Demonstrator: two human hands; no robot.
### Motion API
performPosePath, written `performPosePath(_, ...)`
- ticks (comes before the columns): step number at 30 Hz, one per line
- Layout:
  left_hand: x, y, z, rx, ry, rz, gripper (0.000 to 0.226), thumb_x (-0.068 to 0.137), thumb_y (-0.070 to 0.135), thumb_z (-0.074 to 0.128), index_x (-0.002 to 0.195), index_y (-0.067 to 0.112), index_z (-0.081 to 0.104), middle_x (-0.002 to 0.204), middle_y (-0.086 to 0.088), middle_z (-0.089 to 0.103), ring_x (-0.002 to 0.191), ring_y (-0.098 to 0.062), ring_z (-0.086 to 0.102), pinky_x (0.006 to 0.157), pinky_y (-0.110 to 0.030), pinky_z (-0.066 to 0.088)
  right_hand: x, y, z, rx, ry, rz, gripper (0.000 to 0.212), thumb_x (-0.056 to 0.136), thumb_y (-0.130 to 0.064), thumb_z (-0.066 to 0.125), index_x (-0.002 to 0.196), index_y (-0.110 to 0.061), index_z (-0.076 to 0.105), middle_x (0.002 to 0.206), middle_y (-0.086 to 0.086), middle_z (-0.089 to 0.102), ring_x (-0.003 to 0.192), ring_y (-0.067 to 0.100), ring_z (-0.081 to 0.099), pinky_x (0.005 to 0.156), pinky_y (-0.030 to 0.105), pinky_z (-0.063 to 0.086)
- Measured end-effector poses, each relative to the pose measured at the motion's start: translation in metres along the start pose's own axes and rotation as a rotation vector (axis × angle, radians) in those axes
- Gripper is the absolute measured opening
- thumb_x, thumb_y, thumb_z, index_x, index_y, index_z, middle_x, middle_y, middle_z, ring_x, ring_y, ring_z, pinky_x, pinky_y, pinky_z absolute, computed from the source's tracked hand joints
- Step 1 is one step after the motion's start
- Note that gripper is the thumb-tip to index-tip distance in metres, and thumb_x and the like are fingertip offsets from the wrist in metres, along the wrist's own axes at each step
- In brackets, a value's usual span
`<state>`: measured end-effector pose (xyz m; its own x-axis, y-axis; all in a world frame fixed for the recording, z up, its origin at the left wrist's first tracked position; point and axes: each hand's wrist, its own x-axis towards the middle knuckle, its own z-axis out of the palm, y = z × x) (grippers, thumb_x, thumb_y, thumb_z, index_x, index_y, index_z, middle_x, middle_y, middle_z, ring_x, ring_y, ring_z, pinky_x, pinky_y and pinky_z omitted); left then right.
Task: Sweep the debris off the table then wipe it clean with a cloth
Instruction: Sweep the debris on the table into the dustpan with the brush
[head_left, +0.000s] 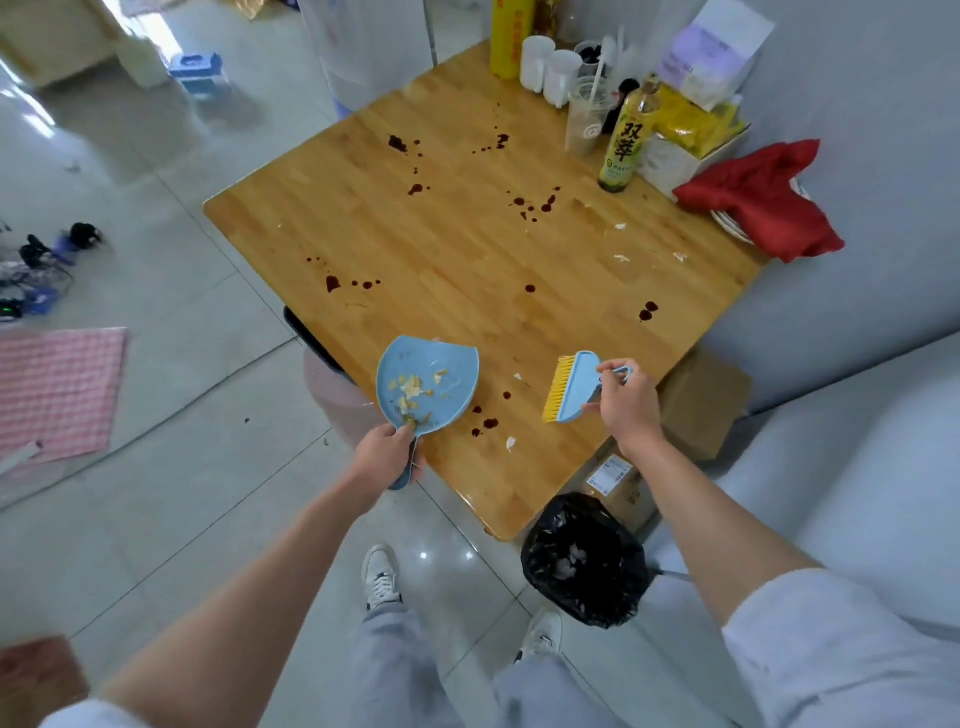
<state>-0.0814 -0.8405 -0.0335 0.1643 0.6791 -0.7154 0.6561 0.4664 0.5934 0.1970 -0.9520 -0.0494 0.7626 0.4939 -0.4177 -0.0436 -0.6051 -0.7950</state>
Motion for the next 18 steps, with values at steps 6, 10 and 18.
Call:
performPosePath(6,-0.022,-0.032,0.004,-0.162,0.019,-0.063,0.029,0.104,0.021,0.041,0.082,0.005,0.053,0.067,-0.012,0.059,0.056,-0.024,0.056,0.053,-0.028,0.047,-0.011,0.002,0.012,0.054,0.012,-0.04,0.016,0.105,-0.017,0.041,0.11,-0.015,0.057,0.098,0.003,0.065,0.072,0.014,0.073,0.056,0.027,0.055)
performPosePath(10,-0.016,-0.038,0.001,-0.173,0.016,-0.071,0.029,0.103,0.022,0.042,0.082,0.007,0.055,0.069,-0.011,0.06,0.058,-0.024,0.057,0.056,-0.029,0.048,0.007,-0.021,0.034,0.1,0.061,-0.039,0.018,0.105,-0.018,0.039,0.114,-0.017,0.054,0.103,0.003,0.064,0.076,0.016,0.074,0.053,0.021,0.051)
performPosePath(18,0.017,-0.033,-0.008,-0.167,-0.048,-0.061,0.028,0.103,0.021,0.041,0.083,0.008,0.054,0.067,-0.009,0.059,0.058,-0.021,0.055,0.047,-0.024,0.046,0.031,-0.031,0.078,-0.055,0.068,-0.045,0.022,0.106,-0.015,0.033,0.114,-0.012,0.053,0.107,0.007,0.063,0.067,0.016,0.07,0.042,0.013,0.041)
